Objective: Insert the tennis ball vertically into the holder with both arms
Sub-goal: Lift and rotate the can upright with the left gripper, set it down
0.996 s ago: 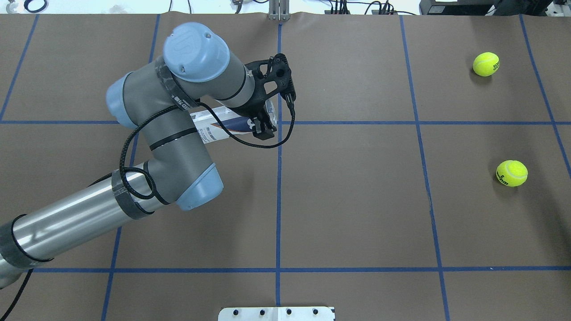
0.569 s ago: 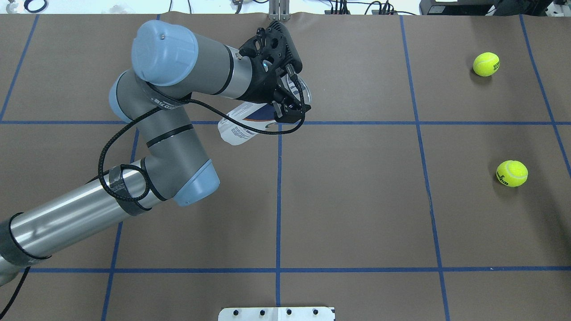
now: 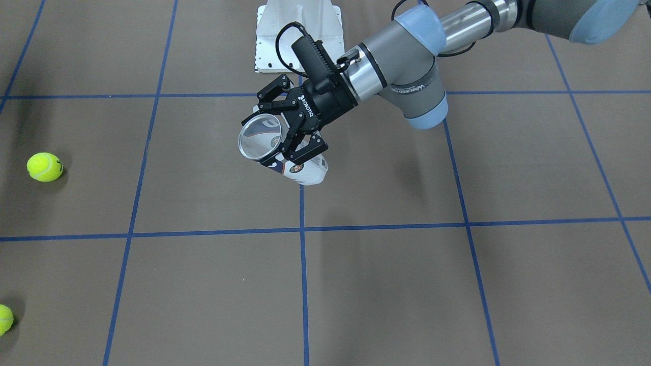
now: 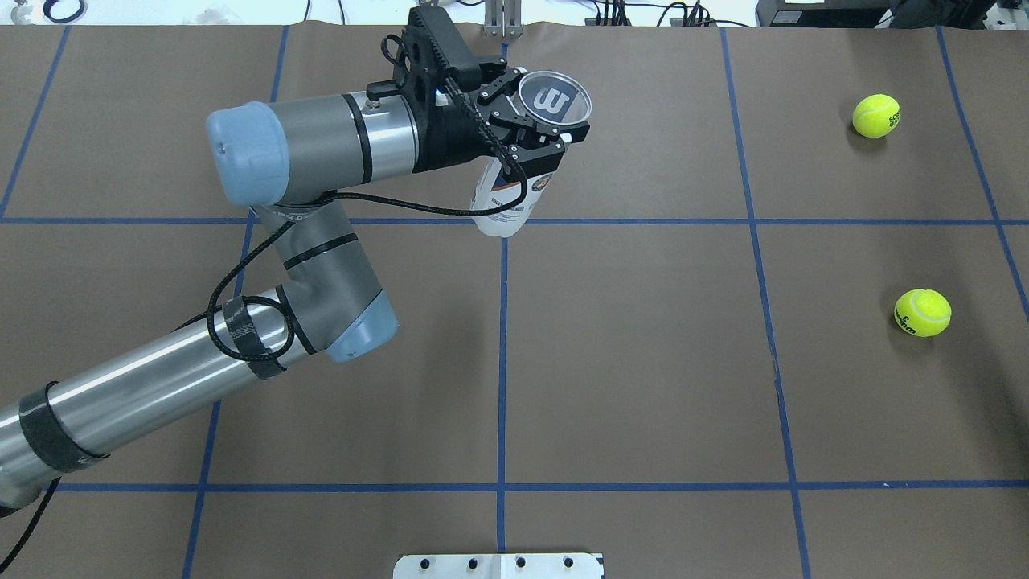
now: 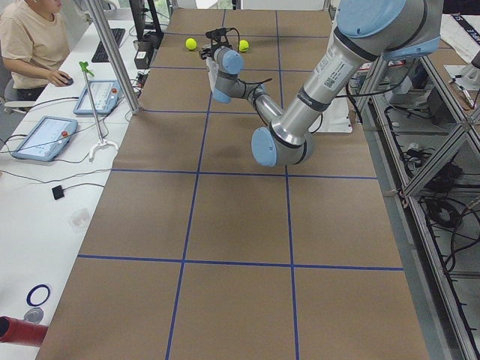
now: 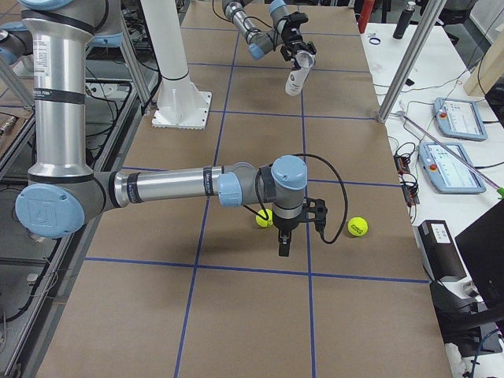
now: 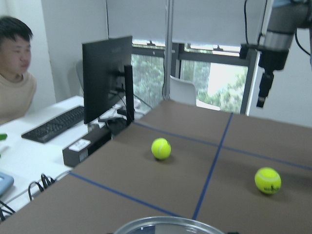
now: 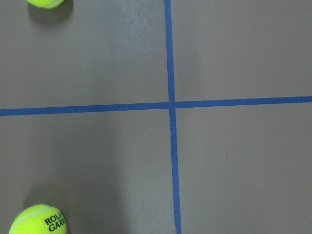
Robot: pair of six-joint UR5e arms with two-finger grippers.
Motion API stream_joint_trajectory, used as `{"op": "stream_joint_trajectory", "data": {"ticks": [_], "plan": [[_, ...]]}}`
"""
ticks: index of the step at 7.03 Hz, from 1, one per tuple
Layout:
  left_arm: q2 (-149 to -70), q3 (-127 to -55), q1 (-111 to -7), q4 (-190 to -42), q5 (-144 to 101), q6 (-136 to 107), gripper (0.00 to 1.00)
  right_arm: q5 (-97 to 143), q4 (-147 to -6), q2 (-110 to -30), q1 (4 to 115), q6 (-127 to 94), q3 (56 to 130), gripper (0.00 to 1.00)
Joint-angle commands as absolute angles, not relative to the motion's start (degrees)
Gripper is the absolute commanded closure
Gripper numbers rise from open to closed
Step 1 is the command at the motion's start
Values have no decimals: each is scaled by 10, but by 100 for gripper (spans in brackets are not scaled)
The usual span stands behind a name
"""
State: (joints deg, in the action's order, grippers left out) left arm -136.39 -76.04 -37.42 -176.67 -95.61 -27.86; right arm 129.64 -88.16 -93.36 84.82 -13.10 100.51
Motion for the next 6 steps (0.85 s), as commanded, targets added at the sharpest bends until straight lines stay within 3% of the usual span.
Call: {"op": "stream_joint_trajectory", "data": {"ticks": [1,3,6], "plan": [[-1366,-682,-365,-1949,-861,-312,24,1296,-882,-933,848,-132,1007,0],[-1368,-607,-315,-2076,-775,-309,25,1296,-882,-933,848,-131,1008,0],[-1364,-555,-277,-2099,-774,-283,27,1296,-882,-927,848,-132,1008,0]]}}
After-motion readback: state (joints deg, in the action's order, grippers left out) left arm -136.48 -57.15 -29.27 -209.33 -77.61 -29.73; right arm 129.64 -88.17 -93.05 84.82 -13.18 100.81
